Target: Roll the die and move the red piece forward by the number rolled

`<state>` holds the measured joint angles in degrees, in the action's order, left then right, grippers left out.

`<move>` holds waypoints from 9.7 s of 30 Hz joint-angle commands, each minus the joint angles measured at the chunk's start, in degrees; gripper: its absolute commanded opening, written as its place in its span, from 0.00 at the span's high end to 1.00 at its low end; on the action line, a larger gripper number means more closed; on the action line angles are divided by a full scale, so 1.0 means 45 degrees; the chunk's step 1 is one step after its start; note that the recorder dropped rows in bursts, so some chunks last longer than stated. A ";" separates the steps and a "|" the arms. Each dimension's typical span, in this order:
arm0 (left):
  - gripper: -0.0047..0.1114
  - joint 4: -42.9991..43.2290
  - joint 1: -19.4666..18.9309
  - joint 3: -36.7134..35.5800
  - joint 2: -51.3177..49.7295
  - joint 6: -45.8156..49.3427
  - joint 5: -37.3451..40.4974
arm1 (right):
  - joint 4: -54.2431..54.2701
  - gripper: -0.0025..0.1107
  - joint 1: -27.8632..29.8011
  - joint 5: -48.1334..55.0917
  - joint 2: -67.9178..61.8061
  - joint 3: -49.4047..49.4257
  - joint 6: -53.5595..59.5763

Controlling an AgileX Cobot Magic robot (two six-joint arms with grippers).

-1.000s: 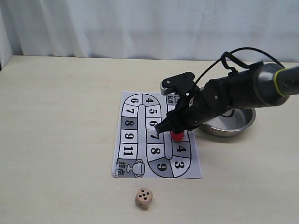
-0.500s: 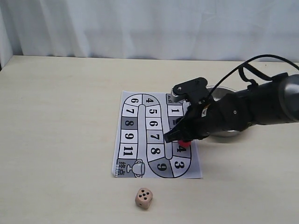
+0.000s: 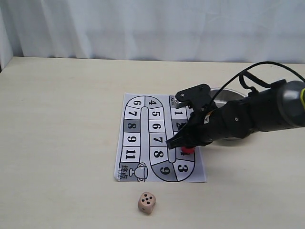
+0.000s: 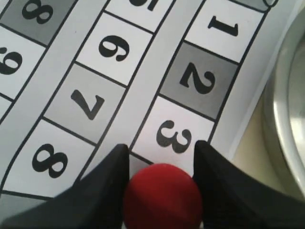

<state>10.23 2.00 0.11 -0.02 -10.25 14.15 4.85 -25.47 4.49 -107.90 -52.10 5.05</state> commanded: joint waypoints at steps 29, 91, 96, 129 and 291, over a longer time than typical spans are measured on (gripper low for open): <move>0.96 -0.0046 -0.0001 -0.0026 0.0005 -0.0034 -0.0167 | 0.0160 0.94 -0.1461 -0.2151 0.0951 0.2618 0.0069; 0.96 -0.0046 -0.0001 -0.0026 0.0005 -0.0034 -0.0169 | 0.1493 0.93 0.5937 -0.0553 0.2656 0.0987 0.0966; 0.96 -0.0046 -0.0001 -0.0026 0.0005 -0.0034 -0.0169 | 0.1493 0.93 0.5979 0.1531 0.2655 0.0040 0.0966; 0.96 -0.0046 -0.0001 -0.0026 0.0005 -0.0034 -0.0169 | -0.0979 0.93 0.5979 0.7814 0.7574 -0.1365 -0.1121; 0.96 -0.0046 -0.0001 -0.0026 0.0005 -0.0034 -0.0164 | -0.0230 0.93 0.5922 0.1654 2.3978 1.1577 0.0388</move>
<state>10.23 2.00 0.11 -0.02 -10.25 14.15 3.51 1.13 12.09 -0.28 -0.14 6.88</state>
